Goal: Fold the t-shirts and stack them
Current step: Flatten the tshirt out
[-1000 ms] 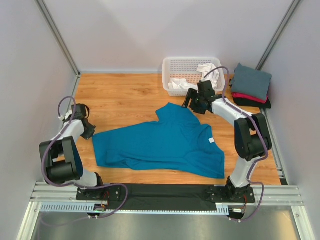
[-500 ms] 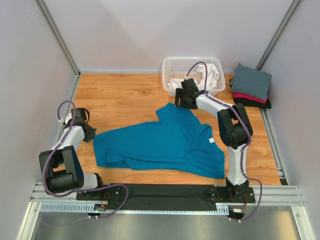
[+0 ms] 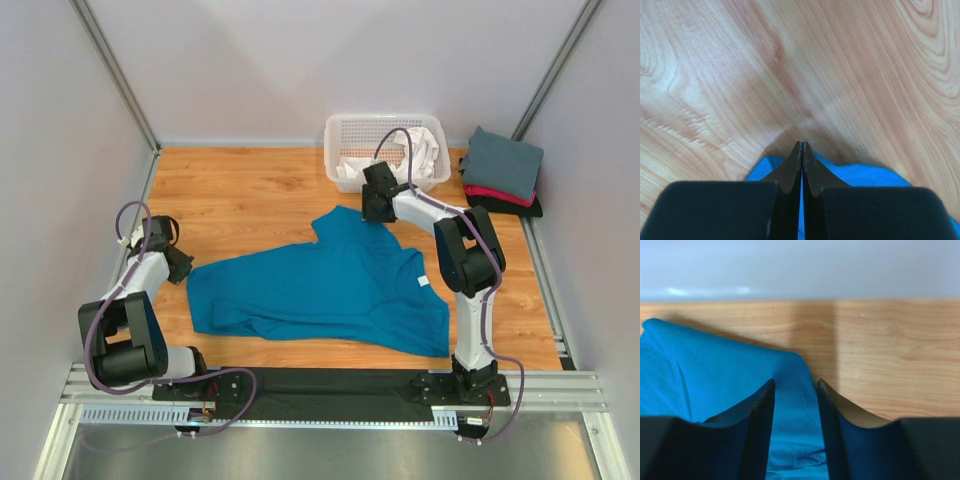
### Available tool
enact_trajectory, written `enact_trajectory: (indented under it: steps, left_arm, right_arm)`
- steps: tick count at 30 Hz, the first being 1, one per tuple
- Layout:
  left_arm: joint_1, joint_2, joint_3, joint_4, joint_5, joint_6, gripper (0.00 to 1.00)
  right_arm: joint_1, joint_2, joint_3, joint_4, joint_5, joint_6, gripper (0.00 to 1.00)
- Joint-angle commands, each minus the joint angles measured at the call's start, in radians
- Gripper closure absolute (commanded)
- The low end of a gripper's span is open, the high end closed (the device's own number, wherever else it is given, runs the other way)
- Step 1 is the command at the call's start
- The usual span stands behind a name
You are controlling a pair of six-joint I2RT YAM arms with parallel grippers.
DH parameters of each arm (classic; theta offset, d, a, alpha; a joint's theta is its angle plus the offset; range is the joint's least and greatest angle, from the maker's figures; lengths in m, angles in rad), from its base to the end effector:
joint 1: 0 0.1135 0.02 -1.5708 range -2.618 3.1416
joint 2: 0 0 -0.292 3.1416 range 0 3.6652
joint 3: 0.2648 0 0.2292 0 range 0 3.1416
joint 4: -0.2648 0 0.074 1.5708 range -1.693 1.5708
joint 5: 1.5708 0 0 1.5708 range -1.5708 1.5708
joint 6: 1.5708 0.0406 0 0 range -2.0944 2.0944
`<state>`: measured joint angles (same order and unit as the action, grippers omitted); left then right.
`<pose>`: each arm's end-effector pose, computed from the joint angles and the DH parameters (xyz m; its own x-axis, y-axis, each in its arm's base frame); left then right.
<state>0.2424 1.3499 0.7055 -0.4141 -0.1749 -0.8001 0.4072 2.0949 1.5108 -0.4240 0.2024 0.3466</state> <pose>0.2165 0.0608 0.2141 -0.3605 -0.8169 -0.4503 -0.8294 0.5016 -0.2460 0.4113 0.1685 0.1981 -0.8288 0.0049 -0.5595 -0.0084 0.9997 0.0213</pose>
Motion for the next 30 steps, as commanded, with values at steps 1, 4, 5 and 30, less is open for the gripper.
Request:
enact_trajectory:
  steps: [1,4,5,30]
  left_arm:
    - [0.005,-0.035,-0.006,0.02,0.009,0.01,1.0]
    - [0.003,-0.067,-0.008,0.011,-0.006,0.016,1.0]
    - [0.003,-0.083,-0.009,0.005,-0.012,0.016,1.0]
    - [0.003,-0.247,-0.093,-0.011,0.028,0.013,1.0]
  right_arm:
    - [0.001,-0.001,-0.035,0.027,-0.027,0.006,0.62]
    - [0.001,-0.085,-0.122,0.097,-0.041,0.017,0.87]
    - [0.001,-0.142,-0.185,0.119,-0.06,0.02,0.92]
    - [0.312,-0.682,-0.8,0.11,-0.141,0.121,0.99]
